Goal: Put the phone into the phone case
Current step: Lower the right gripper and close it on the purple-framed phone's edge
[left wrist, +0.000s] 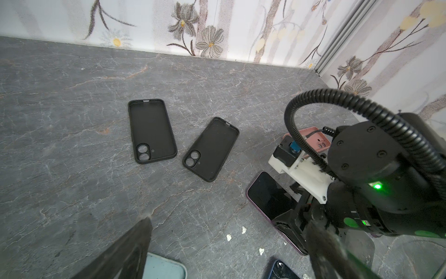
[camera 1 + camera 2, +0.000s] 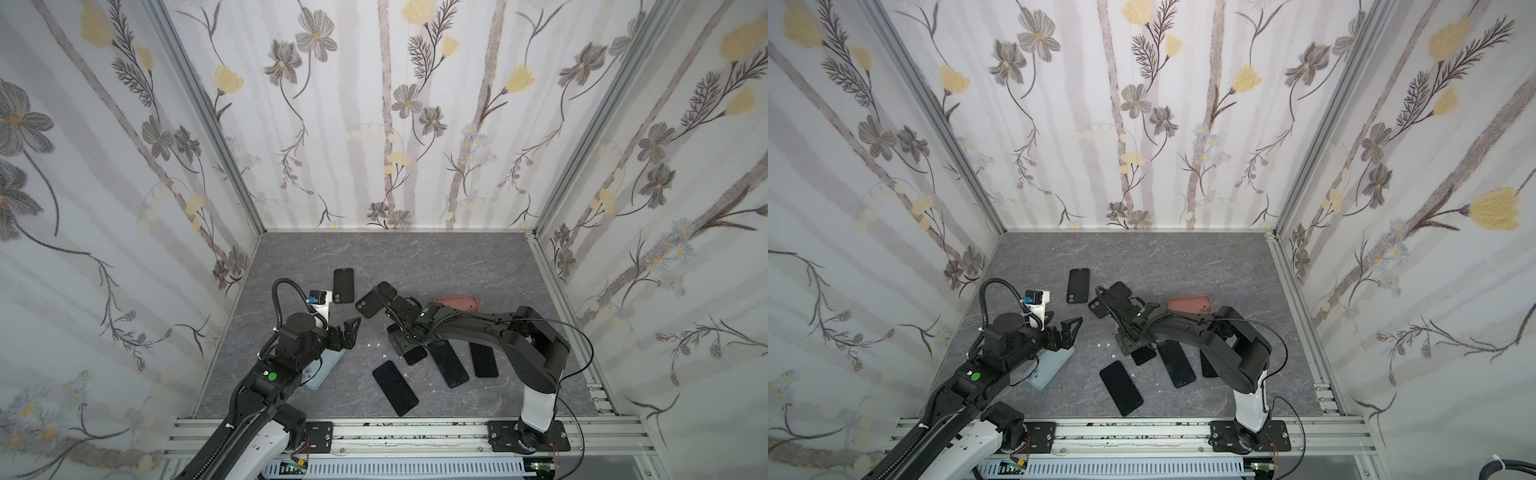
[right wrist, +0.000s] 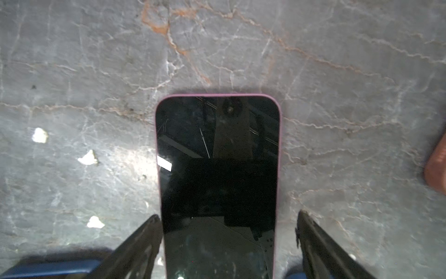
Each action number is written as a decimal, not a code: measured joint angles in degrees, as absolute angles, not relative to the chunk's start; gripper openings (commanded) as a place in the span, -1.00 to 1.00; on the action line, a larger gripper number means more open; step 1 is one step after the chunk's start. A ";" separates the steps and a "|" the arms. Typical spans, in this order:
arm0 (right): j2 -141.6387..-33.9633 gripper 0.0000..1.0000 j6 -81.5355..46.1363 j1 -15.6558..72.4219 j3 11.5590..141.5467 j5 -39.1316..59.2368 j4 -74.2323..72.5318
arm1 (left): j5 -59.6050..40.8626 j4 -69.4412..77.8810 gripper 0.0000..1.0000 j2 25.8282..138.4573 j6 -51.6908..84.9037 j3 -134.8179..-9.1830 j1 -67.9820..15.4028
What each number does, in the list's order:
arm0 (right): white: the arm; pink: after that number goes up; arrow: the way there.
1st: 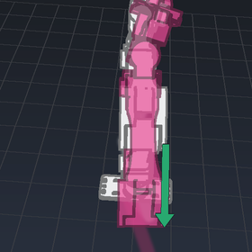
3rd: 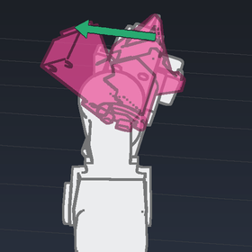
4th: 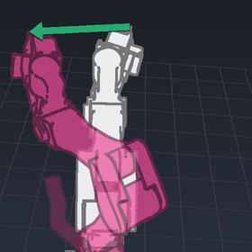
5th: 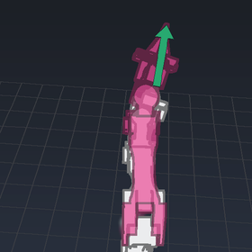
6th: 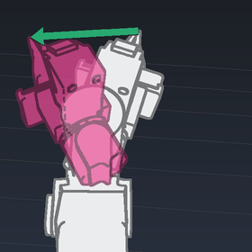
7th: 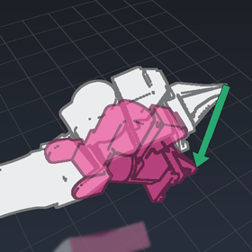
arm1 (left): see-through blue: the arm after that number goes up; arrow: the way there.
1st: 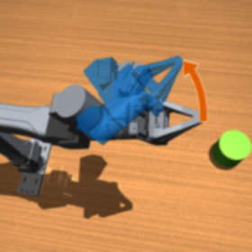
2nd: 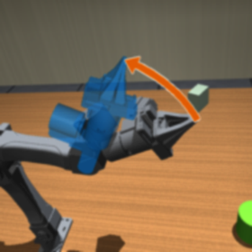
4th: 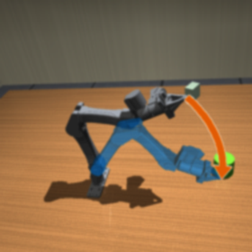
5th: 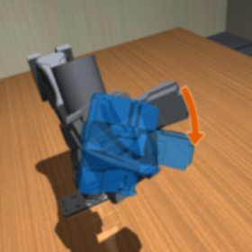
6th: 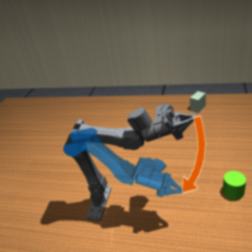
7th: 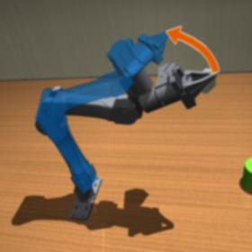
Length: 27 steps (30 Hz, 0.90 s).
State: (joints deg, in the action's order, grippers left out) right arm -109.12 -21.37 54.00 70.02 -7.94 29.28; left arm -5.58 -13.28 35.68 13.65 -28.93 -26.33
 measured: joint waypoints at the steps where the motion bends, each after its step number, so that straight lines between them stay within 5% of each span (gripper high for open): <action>1: -109.54 0.70 -21.58 53.98 70.08 -7.46 29.26 | -5.58 -13.28 1.00 35.81 13.65 -28.93 -26.33; 12: -110.56 0.36 -20.95 53.95 70.81 -5.74 28.27 | -5.61 -13.28 1.00 36.36 13.63 -28.86 -26.33; 27: -105.84 0.26 -18.09 54.74 69.91 -8.19 28.49 | -5.74 -13.28 1.00 37.04 13.54 -28.88 -26.37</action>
State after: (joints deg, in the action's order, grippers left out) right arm -105.84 -18.09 54.74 69.91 -8.19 28.49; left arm -5.74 -13.28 37.04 13.54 -28.88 -26.37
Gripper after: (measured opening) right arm 0.696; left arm 0.996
